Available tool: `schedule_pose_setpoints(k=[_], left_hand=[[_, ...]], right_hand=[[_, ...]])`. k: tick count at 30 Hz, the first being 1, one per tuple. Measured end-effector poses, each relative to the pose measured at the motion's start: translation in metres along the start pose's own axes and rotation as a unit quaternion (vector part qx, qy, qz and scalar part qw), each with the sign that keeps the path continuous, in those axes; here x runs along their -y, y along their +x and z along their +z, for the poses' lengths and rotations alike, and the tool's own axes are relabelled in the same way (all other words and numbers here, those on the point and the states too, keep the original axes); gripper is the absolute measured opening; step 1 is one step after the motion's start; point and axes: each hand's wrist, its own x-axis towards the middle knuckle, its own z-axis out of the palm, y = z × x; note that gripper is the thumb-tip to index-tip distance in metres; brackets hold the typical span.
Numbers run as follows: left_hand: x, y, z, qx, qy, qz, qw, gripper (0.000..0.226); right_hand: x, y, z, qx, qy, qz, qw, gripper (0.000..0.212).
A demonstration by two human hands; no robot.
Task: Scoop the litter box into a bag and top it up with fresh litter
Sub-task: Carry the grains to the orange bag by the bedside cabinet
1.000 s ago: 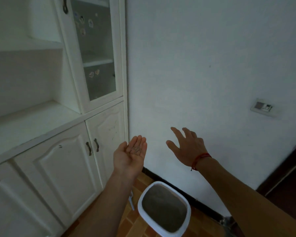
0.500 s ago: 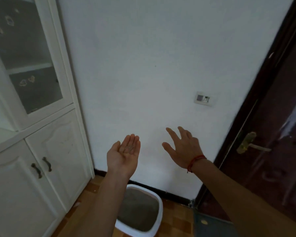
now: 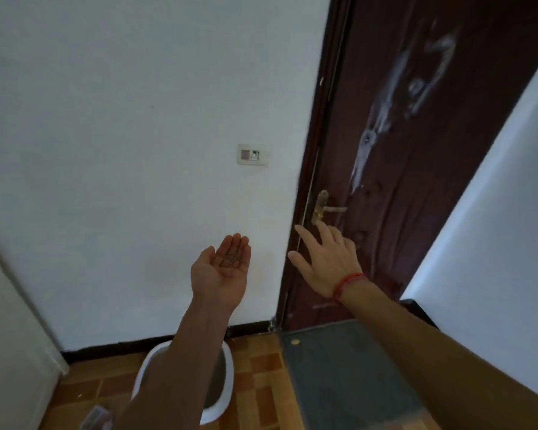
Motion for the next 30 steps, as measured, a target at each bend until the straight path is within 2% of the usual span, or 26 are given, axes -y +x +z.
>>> schedule_pose_setpoints(k=[8, 15, 22, 30], left_hand=[[0.119, -0.018, 0.021, 0.019, 0.035, -0.116, 0.992, 0.040], [0.265, -0.073, 0.040, 0.055, 0.087, -0.230, 0.968, 0.035], [0.392, -0.141, 0.044, 0.090, 0.145, -0.349, 0.922, 0.036], [0.484, -0.209, 0.036, 0.114, 0.200, -0.483, 0.845, 0.036]], right_hand=[[-0.116, -0.093, -0.022, -0.007, -0.035, 0.139, 0.990, 0.071], [-0.227, -0.207, -0.039, -0.001, -0.065, 0.266, 0.962, 0.062], [-0.296, -0.333, -0.077, -0.005, -0.070, 0.381, 0.922, 0.064], [-0.326, -0.451, -0.093, 0.005, -0.099, 0.517, 0.850, 0.058]])
